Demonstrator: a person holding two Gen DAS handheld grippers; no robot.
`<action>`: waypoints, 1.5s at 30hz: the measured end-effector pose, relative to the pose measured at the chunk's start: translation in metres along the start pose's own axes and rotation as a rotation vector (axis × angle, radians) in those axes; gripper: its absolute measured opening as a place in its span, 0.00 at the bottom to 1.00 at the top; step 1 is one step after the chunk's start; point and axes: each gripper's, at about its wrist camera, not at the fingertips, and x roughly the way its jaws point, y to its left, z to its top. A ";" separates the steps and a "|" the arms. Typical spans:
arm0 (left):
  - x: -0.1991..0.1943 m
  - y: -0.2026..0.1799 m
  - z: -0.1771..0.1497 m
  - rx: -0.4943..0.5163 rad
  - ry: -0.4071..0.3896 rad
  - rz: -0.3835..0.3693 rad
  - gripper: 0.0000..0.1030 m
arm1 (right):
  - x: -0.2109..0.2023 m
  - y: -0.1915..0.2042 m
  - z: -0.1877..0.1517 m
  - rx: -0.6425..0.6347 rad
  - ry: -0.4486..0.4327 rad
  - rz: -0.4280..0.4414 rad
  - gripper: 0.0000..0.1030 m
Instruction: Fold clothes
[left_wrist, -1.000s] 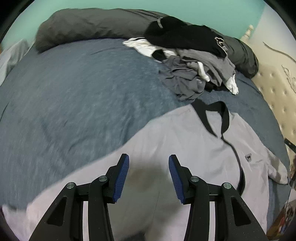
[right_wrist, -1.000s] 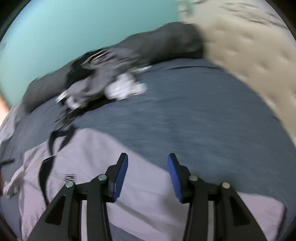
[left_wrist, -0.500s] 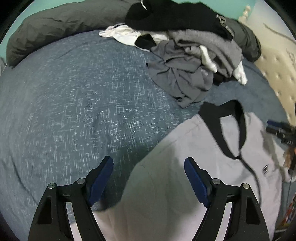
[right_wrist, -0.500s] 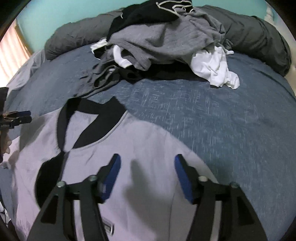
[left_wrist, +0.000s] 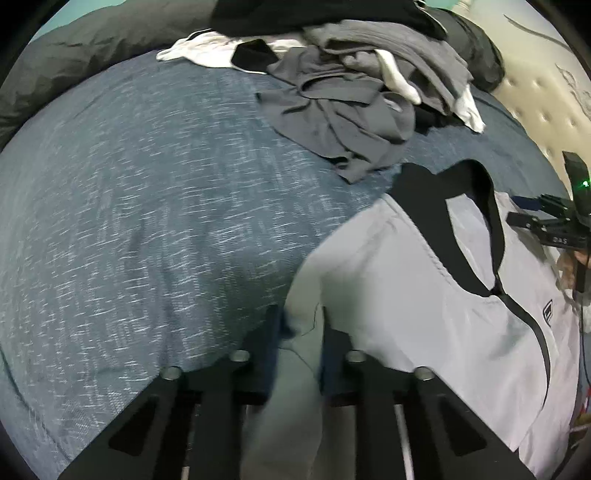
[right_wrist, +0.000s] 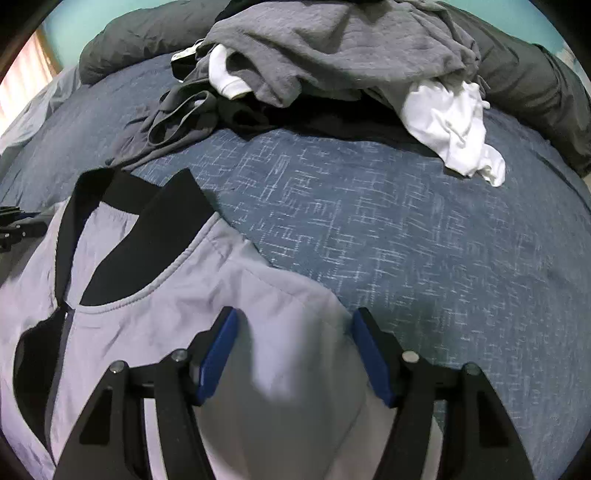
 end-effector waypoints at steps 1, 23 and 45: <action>-0.001 -0.002 0.000 0.009 -0.004 0.005 0.09 | 0.001 0.003 -0.001 -0.014 -0.005 -0.010 0.34; -0.058 0.002 0.093 -0.083 -0.227 0.150 0.06 | -0.061 -0.003 0.062 0.053 -0.277 -0.205 0.04; -0.127 -0.007 -0.032 -0.245 -0.270 0.116 0.50 | -0.113 0.014 -0.065 0.360 -0.320 0.182 0.53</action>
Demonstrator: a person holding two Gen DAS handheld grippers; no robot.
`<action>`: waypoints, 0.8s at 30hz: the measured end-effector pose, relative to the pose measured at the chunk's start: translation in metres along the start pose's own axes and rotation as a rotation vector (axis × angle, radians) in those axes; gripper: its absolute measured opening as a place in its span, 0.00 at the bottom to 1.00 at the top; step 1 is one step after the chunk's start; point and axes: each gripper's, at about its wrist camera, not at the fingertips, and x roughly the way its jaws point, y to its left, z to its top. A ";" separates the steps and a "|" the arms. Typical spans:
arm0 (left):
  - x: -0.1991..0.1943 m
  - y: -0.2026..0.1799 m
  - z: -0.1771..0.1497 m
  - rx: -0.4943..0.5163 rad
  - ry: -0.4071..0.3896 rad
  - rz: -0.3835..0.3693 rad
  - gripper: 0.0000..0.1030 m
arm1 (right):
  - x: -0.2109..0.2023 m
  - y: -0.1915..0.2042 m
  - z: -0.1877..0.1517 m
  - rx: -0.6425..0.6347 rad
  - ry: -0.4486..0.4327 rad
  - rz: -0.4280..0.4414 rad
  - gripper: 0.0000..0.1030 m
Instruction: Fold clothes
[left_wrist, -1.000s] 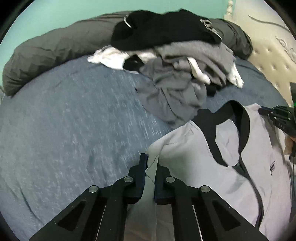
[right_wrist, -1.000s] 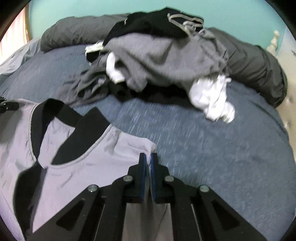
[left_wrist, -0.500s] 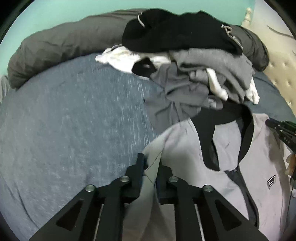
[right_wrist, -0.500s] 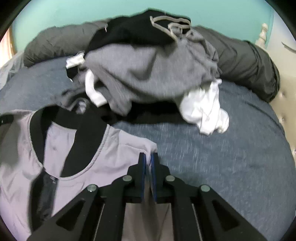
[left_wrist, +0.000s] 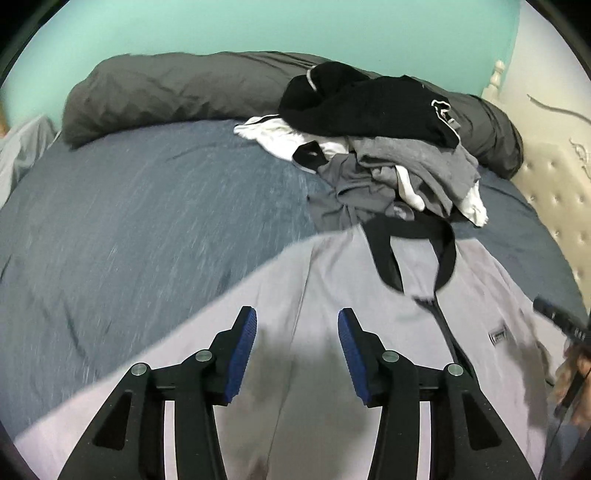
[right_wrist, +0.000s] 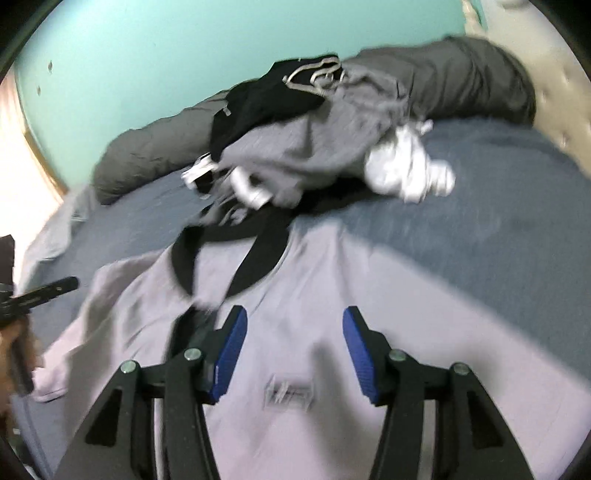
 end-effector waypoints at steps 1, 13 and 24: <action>-0.008 0.005 -0.010 -0.021 0.006 0.005 0.51 | -0.005 0.002 -0.015 0.024 0.023 0.044 0.53; -0.092 0.048 -0.149 -0.188 0.017 0.002 0.54 | -0.046 0.056 -0.145 0.148 0.165 0.190 0.53; -0.127 0.062 -0.252 -0.322 0.002 -0.036 0.55 | -0.052 0.120 -0.217 0.102 0.314 0.220 0.53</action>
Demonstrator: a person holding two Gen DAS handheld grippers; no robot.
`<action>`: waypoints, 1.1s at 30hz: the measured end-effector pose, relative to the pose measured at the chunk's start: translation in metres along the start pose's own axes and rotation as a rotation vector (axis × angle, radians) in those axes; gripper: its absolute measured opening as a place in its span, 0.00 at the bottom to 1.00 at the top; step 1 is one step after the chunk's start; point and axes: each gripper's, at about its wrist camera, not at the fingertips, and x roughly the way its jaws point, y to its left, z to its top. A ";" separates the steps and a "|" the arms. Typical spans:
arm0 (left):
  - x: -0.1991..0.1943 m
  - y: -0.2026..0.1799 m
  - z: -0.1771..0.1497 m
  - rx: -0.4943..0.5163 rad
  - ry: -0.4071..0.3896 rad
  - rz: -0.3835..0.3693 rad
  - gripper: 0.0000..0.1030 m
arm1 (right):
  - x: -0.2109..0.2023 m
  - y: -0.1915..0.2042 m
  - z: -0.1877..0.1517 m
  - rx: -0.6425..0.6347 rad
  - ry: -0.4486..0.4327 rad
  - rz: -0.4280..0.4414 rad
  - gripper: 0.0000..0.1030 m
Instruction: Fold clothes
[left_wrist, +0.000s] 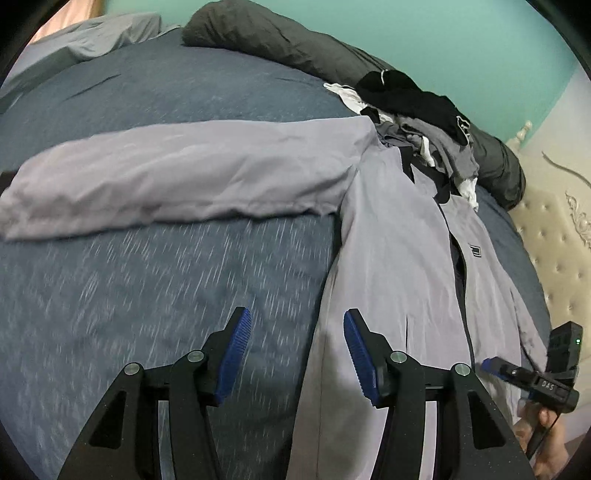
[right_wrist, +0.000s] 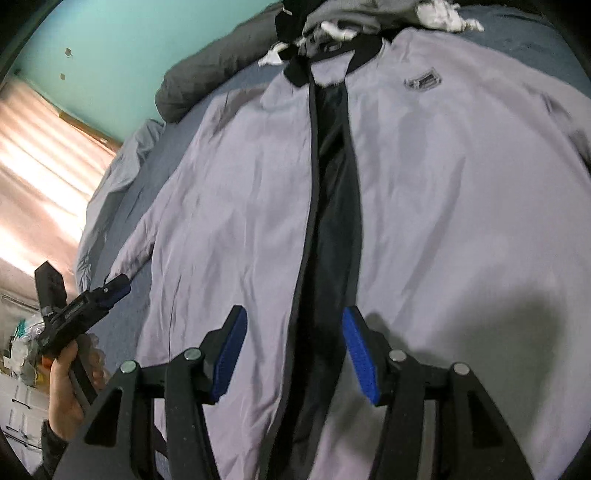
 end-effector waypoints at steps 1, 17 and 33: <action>-0.002 0.002 -0.006 -0.006 -0.003 0.000 0.55 | 0.004 0.002 -0.005 0.004 0.012 -0.002 0.53; -0.011 0.016 -0.052 0.048 0.031 -0.012 0.55 | -0.001 0.012 -0.029 -0.028 -0.025 -0.195 0.05; -0.019 0.001 -0.070 0.094 0.133 -0.130 0.55 | 0.007 0.033 -0.043 -0.061 0.001 -0.179 0.07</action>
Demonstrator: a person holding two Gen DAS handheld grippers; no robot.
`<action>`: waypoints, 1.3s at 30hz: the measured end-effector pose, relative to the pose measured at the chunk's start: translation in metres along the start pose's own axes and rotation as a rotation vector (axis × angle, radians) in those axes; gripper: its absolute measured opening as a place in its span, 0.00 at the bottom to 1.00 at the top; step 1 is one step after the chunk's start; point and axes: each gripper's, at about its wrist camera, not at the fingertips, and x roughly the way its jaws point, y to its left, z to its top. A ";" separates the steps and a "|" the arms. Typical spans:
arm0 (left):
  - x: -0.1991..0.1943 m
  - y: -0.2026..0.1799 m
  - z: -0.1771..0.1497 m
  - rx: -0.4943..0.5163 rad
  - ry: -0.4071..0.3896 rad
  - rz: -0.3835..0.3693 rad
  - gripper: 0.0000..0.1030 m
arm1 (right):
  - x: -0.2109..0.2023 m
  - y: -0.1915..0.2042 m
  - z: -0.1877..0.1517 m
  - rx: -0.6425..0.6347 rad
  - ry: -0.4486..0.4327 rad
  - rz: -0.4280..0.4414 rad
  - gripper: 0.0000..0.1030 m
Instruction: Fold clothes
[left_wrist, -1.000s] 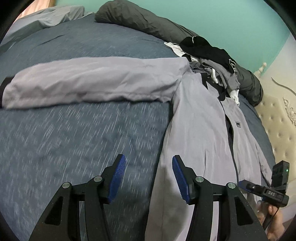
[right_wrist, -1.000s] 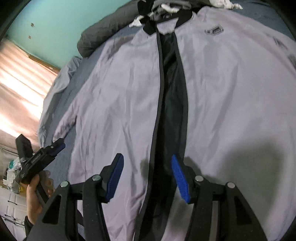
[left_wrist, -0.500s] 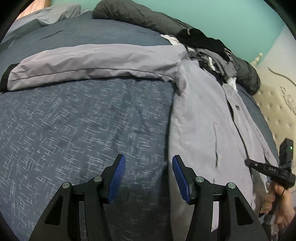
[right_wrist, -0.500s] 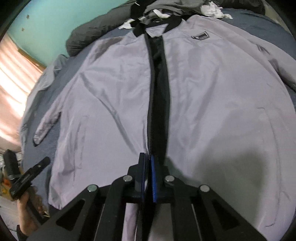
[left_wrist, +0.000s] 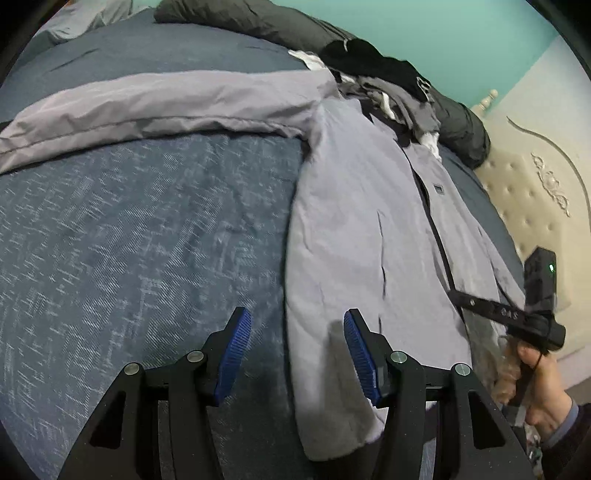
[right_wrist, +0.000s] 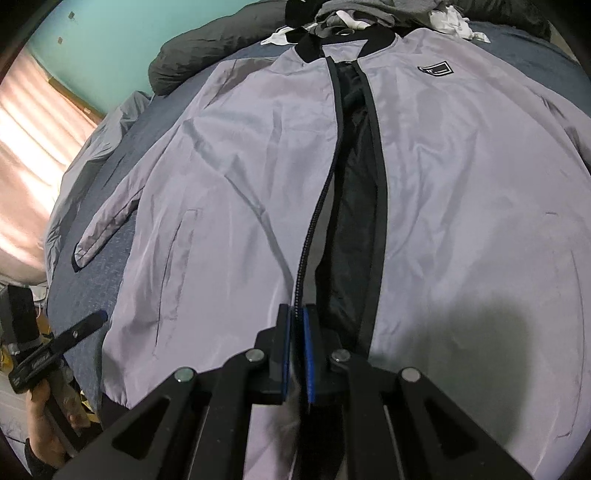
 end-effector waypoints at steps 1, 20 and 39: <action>0.001 -0.002 -0.001 0.010 0.009 0.008 0.55 | -0.002 -0.002 0.000 0.009 -0.004 -0.015 0.07; 0.007 -0.036 -0.032 0.119 0.134 0.018 0.17 | -0.113 -0.052 -0.043 0.117 -0.139 -0.062 0.38; -0.025 -0.018 -0.032 0.065 0.110 0.058 0.25 | -0.078 -0.020 -0.066 -0.004 0.038 -0.016 0.50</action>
